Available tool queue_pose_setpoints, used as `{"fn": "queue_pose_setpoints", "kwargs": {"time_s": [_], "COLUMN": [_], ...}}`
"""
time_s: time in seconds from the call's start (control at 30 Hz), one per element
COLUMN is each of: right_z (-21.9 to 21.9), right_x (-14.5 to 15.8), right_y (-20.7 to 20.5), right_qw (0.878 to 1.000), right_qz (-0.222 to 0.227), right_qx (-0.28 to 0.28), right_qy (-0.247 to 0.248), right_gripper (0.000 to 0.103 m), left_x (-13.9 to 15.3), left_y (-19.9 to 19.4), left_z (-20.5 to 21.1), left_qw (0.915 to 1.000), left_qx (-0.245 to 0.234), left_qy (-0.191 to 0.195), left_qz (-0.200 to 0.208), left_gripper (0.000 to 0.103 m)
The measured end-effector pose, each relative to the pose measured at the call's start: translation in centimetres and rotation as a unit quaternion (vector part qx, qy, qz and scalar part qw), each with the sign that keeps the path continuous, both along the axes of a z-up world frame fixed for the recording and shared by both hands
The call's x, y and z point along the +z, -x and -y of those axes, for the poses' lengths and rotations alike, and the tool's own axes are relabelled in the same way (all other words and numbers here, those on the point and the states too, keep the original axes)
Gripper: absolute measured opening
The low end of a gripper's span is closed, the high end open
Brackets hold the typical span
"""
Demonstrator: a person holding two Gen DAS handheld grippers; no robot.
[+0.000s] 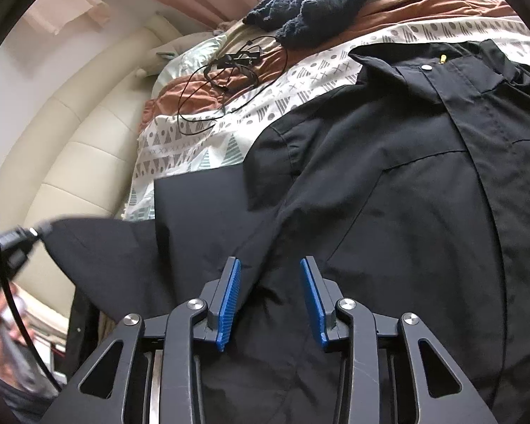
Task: Fold large clothes
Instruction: 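Grasp the sleeve with the left tool and lift it over the shirt body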
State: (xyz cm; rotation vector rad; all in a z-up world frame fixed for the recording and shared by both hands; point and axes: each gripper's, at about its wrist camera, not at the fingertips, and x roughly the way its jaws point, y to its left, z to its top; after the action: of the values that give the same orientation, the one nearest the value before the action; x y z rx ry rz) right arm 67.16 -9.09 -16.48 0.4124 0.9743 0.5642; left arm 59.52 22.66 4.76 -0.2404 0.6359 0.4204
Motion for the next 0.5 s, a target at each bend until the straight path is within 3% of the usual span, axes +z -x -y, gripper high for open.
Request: {"fn": "queue_pose_setpoints", "kwargs": {"time_s": [0.27, 0.5], "right_z": [3.2, 9.2], "right_x": [2.3, 3.4], "right_y": [0.9, 2.9], "right_qw": [1.000, 0.997], "right_qz": [-0.001, -0.003], "right_qx": [-0.013, -0.057], "right_qy": [-0.025, -0.043], "right_gripper": [0.037, 0.037], "left_x": [6.4, 7.5], "left_y": [-2.3, -3.8], "left_z": [9.0, 16.6], "left_qw": [0.9952, 0.9829], "left_qx": [-0.085, -0.176], "left_qy": [-0.020, -0.001], "left_qz": [0.045, 0.054], "left_gripper": [0.001, 0.001]}}
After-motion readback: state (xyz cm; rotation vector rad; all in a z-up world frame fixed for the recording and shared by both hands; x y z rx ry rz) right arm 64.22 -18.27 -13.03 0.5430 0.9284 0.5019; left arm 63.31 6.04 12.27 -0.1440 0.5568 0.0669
